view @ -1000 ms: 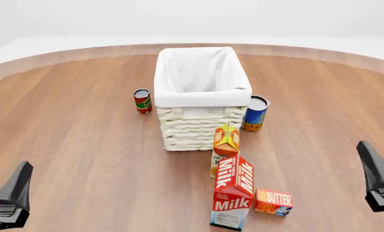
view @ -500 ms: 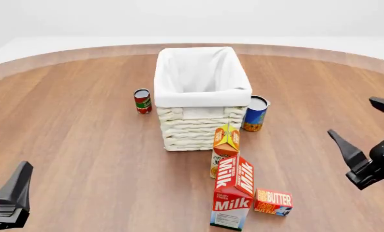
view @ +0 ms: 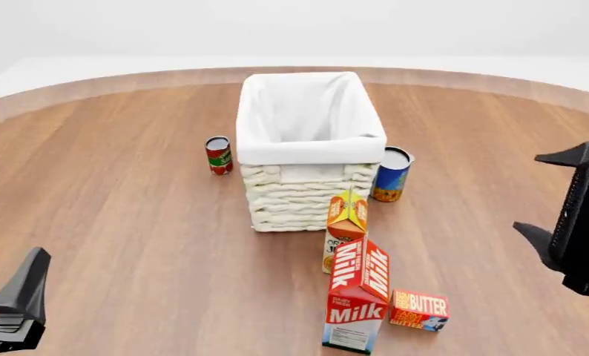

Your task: Pick up the butter and put it in the basket.

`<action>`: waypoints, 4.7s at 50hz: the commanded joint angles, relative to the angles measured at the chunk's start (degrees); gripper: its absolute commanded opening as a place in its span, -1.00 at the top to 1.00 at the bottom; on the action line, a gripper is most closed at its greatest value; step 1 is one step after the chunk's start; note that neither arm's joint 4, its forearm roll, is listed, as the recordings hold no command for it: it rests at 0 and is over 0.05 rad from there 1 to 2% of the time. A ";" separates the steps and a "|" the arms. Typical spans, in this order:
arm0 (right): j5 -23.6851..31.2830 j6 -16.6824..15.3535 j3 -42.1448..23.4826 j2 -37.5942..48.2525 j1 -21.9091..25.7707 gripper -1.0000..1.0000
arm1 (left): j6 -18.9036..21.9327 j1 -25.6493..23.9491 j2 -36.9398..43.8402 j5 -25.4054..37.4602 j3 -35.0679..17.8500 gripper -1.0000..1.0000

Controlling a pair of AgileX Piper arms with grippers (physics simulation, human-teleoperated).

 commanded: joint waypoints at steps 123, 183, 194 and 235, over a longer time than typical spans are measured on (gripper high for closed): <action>18.52 18.90 1.29 16.78 30.42 -1.00 | 0.00 0.00 0.00 0.00 0.00 -1.00; 7.81 19.71 8.35 20.21 25.41 -1.00 | 0.00 0.00 0.00 0.00 0.00 -1.00; 6.89 18.55 9.01 20.41 23.45 -1.00 | 0.00 0.00 0.00 0.00 0.00 -1.00; -1.31 17.07 11.22 23.50 19.32 -1.00 | 0.00 0.00 0.00 0.00 0.00 -1.00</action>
